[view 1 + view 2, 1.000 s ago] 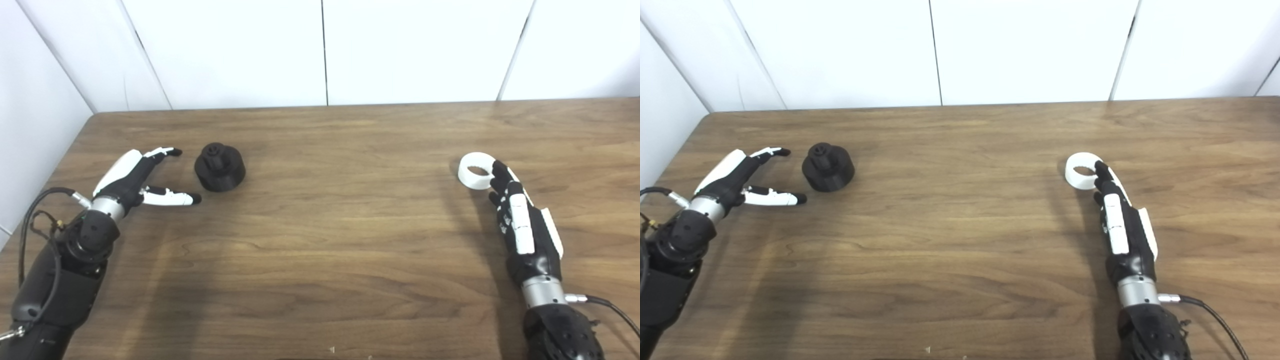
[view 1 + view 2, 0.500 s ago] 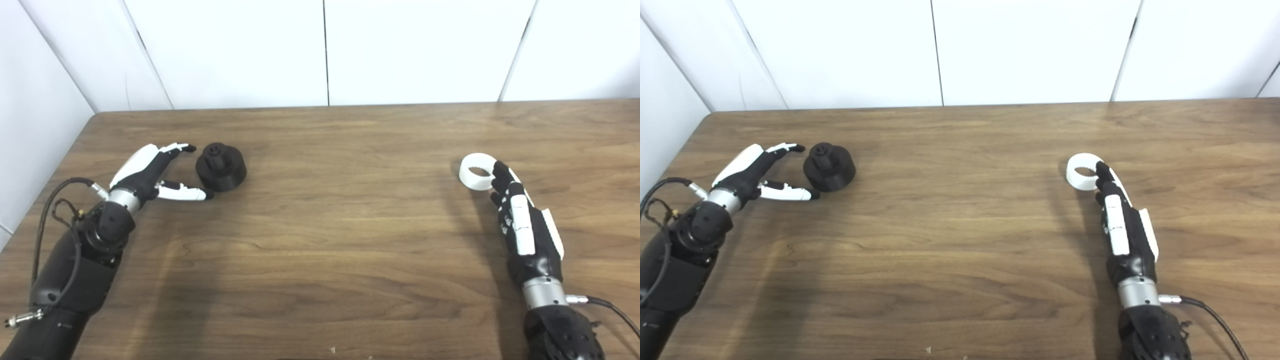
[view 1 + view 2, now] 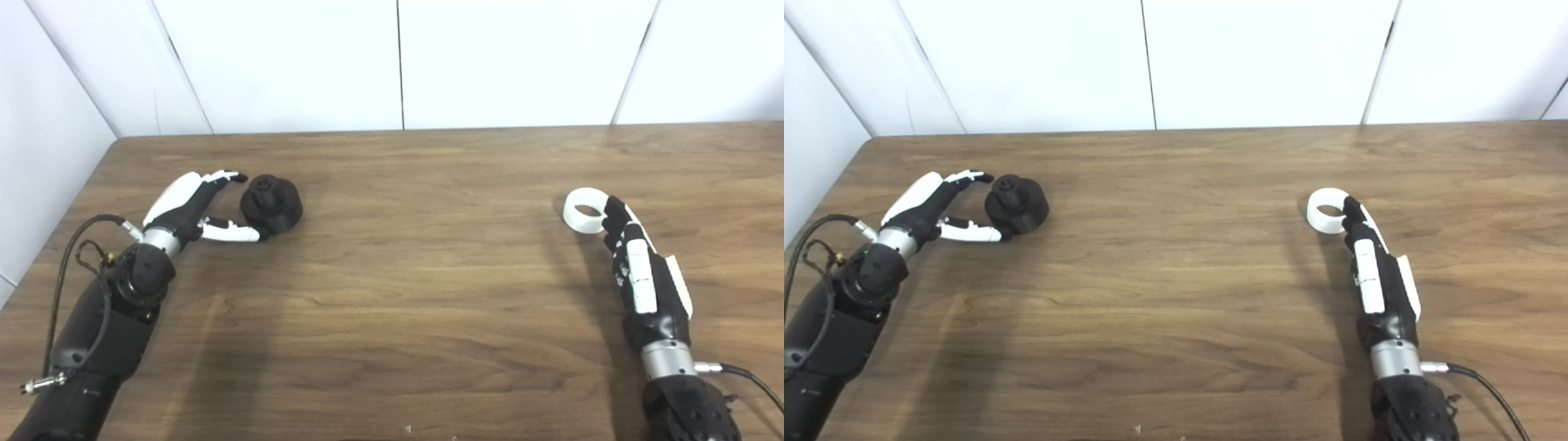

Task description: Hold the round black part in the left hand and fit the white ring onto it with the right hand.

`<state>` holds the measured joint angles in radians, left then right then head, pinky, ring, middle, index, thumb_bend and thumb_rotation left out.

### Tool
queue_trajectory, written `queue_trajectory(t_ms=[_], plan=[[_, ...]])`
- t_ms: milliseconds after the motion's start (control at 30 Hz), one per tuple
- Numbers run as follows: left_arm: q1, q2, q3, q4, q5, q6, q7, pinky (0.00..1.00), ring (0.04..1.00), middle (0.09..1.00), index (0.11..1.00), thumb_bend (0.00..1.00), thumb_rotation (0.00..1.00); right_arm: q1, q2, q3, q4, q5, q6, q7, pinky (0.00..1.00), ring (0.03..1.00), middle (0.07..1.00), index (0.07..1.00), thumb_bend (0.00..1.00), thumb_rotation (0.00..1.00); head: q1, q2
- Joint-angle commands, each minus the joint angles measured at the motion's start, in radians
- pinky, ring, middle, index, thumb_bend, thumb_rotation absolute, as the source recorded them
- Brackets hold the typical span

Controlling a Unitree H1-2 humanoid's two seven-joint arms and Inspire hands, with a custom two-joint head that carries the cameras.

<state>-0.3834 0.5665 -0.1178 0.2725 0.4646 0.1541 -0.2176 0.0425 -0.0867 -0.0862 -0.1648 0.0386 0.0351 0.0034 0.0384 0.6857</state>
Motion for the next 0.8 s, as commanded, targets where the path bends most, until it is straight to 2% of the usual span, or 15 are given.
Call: queue_trajectory(t_ms=[0, 567, 767], plan=[[-0.055, 0.017, 0.004, -0.005, 0.004, -0.018, 0.017, 1.0, 1.0, 0.973, 0.867, 0.98, 0.35, 0.02, 0.003, -0.006, -0.014, 0.0, -0.03, -0.004, 0.99, 0.962, 0.944, 0.92, 0.5, 0.97, 0.0, 0.0], [-0.086, 0.0, -0.027, 0.04, 0.013, -0.047, 0.023, 1.0, 1.0, 0.974, 0.872, 0.99, 0.37, 0.031, 0.005, -0.013, -0.024, 0.006, -0.027, -0.007, 0.98, 0.962, 0.944, 0.917, 0.5, 0.96, -0.014, 0.001], [-0.094, -0.003, -0.042, 0.053, 0.012, -0.056, 0.02, 0.99, 1.0, 0.969, 0.848, 0.99, 0.37, 0.031, 0.002, -0.016, -0.022, 0.006, -0.036, -0.009, 0.98, 0.964, 0.944, 0.92, 0.5, 0.96, -0.017, -0.001]])
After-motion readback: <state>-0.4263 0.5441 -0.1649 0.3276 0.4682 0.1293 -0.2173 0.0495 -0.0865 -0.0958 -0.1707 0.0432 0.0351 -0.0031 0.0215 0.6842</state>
